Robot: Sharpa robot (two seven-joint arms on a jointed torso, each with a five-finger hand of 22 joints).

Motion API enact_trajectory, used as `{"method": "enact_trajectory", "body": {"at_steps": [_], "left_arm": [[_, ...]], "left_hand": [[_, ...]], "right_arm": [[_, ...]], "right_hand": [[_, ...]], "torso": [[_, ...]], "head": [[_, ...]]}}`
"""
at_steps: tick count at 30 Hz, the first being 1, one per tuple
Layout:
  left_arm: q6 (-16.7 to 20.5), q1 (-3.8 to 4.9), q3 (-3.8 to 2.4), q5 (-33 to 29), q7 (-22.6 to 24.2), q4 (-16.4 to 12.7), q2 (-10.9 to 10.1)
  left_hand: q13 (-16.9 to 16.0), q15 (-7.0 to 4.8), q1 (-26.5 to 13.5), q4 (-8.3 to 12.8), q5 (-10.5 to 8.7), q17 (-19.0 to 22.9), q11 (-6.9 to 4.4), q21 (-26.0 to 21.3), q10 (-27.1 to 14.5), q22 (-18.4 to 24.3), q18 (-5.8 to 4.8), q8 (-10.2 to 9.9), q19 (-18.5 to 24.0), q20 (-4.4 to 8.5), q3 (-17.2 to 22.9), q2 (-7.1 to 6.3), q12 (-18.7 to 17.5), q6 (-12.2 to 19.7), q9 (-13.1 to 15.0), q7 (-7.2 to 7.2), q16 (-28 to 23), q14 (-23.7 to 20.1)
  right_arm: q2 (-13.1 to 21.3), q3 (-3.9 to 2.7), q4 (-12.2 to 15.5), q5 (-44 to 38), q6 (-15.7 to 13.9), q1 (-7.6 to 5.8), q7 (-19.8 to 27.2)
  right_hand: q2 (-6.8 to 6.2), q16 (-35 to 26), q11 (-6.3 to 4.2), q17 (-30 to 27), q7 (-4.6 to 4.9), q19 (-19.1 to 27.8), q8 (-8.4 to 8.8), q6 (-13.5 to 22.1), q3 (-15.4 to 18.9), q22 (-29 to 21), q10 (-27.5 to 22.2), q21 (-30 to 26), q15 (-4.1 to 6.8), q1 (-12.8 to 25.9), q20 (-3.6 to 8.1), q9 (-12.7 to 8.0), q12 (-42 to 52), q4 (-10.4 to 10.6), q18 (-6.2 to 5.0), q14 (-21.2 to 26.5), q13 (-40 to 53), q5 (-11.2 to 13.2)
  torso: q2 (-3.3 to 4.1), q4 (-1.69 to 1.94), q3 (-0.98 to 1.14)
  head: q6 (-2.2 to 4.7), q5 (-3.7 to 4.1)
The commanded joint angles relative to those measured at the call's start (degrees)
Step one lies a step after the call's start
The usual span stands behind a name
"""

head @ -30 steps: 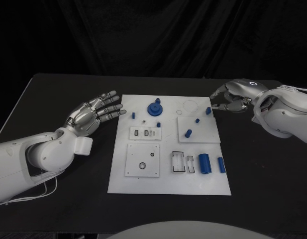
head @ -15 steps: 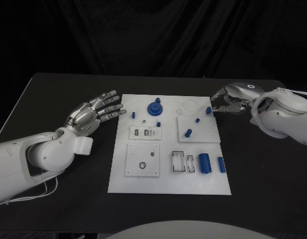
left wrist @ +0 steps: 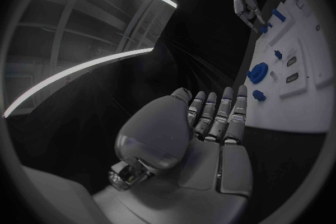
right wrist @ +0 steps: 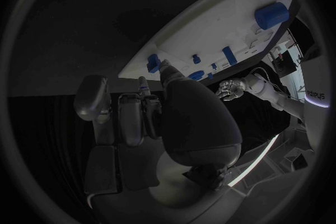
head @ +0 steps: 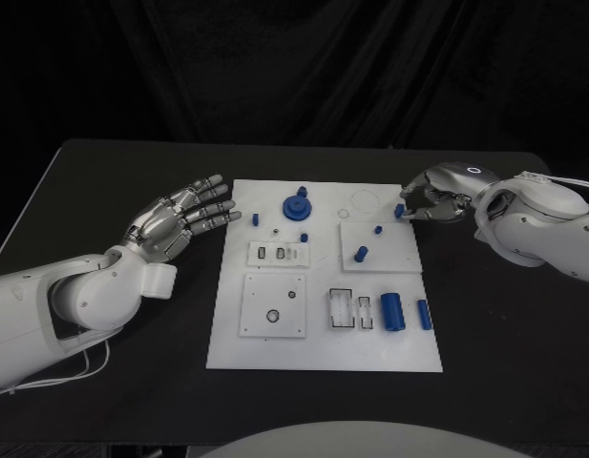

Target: Assemble the parts on the task board

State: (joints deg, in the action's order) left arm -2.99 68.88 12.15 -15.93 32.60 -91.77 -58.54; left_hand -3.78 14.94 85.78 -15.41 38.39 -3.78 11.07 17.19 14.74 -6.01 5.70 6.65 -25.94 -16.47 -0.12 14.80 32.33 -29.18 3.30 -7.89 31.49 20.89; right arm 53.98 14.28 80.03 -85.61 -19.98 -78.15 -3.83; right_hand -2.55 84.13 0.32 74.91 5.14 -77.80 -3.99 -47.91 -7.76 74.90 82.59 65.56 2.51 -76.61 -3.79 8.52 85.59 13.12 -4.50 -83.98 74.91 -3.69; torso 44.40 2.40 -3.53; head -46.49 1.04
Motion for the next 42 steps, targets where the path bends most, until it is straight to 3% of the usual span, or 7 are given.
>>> {"method": "enact_trajectory", "body": {"at_steps": [1,19,38,42], "left_arm": [[-1.0,-0.11,-0.05,-0.2,0.6,-0.1,0.0],[-1.4,-0.25,-0.05,-0.2,0.3,0.2,0.1],[-1.7,-0.36,-0.05,-0.2,-0.2,0.4,0.3],[-1.8,-0.38,-0.05,-0.2,-0.4,0.5,0.3]], "left_hand": [[-0.1,0.49,0.1,0.0,0.2,0.0,0.31,0.2,0.0,0.0,-0.55,0.0,0.2,-0.04,0.4,-0.52,0.3,0.1,0.1,-0.14,0.4,0.0],[0.0,0.54,0.1,0.0,0.19,0.0,0.45,0.2,0.0,0.0,-0.6,0.0,0.3,-0.04,0.8,-0.59,0.3,0.2,0.0,-0.15,0.4,0.0],[0.0,0.58,0.0,-0.1,0.15,0.0,0.52,0.2,-0.1,0.0,-0.65,-0.1,0.3,-0.03,1.1,-0.67,0.3,0.4,0.0,-0.19,0.4,-0.1],[0.0,0.58,0.0,-0.1,0.15,0.0,0.52,0.2,-0.1,0.0,-0.65,-0.1,0.3,-0.03,1.1,-0.67,0.3,0.4,0.0,-0.19,0.4,-0.1]], "right_arm": [[-0.2,-0.03,-0.3,-0.1,0.7,0.22,-0.4],[-1.6,-0.04,-1.6,-0.1,1.4,0.87,-0.2],[-2.7,-0.05,-2.6,-0.1,1.2,1.03,-0.3],[-2.9,-0.05,-2.7,-0.1,0.9,1.06,-0.3]], "right_hand": [[-0.17,-0.5,-0.01,10.2,0.03,0.6,0.15,0.4,-0.1,7.4,-0.6,-0.6,0.23,-0.7,0.04,-0.1,-0.4,-0.3,-0.77,-2.8,6.5,-0.5],[-0.02,-1.2,-0.1,9.7,-0.07,0.7,-0.66,-1.4,-0.3,7.2,-0.9,-1.8,0.28,-2.5,0.05,0.4,-0.7,-1.1,-0.9,-2.5,6.2,-2.3],[0.72,-1.5,-0.2,9.5,-0.17,0.6,-2.53,-5.8,-0.5,7.2,-0.8,-2.8,0.39,-3.4,0.17,2.8,-0.6,-1.3,-0.96,-2.5,6.3,-5.2],[1.23,-1.5,-0.26,9.6,-0.21,0.6,-2.67,-6.3,-0.8,7.3,-0.7,-3.0,0.42,-3.4,0.22,3.4,-0.6,-1.3,-0.96,-2.5,6.4,-7.0]], "torso": [[-0.01,-0.05,-0.02],[0.01,-0.04,0.02],[0.0,-0.07,0.03],[0.01,-0.1,0.05]], "head": [[0.02,0.03],[0.04,0.13],[-0.43,0.12],[-0.42,0.08]]}}
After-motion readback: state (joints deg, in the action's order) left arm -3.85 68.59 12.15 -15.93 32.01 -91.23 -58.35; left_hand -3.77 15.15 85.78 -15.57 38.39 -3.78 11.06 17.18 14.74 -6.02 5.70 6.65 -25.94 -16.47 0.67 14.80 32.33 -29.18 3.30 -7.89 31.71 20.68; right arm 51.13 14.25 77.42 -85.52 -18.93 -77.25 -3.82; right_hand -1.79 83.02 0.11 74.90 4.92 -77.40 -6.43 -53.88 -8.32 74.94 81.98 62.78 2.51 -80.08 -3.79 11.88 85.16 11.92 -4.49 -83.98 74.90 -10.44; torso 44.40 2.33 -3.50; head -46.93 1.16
